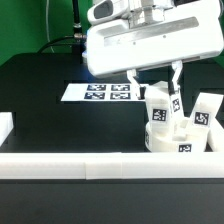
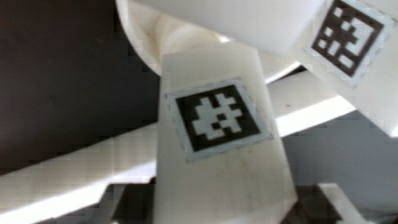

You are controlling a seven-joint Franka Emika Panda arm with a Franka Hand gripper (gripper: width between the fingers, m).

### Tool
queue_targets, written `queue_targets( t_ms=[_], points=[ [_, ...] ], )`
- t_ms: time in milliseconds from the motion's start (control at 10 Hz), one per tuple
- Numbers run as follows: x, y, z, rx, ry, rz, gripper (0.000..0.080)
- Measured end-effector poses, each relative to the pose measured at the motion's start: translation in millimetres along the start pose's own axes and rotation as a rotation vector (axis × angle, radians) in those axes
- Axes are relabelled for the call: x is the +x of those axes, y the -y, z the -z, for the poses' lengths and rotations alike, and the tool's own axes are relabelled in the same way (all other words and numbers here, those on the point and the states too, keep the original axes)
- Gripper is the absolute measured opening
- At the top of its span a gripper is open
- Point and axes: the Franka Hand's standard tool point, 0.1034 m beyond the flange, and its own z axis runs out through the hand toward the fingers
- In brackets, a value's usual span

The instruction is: Assemble stool

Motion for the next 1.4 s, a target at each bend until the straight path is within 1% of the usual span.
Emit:
queue_targets(
  t_ms=[300, 500, 600, 700, 800, 900, 1000, 1200, 1300, 1400],
  points=[
    [3.1, 0.5, -1.4, -0.006, -0.052, 0.001, 0.0324],
    [3.2, 0.3, -1.5, -0.007, -0.051, 0.001, 0.0324],
    [3.0, 0.8, -1.3, -0.005, -0.045, 0.001, 0.0396],
    [4.9, 2.8, 1.8, 0.000, -0.034, 0.002, 0.0570],
    [8.9, 4.6, 6.1, 0.003, -0.035, 0.004, 0.0570],
    [12.8, 4.8, 9.6, 0.005, -0.039, 0.004, 0.0634],
    [17.4, 5.2, 15.8, 0.010, -0.024, 0.003, 0.0645],
    [30.6, 6.9, 32.0, 0.026, 0.018, 0.002, 0.0649],
    [41.2, 8.5, 37.7, 0.036, 0.040, -0.003, 0.0649],
    [48.8, 10.9, 38.0, 0.044, 0.042, -0.006, 0.0649]
  ],
)
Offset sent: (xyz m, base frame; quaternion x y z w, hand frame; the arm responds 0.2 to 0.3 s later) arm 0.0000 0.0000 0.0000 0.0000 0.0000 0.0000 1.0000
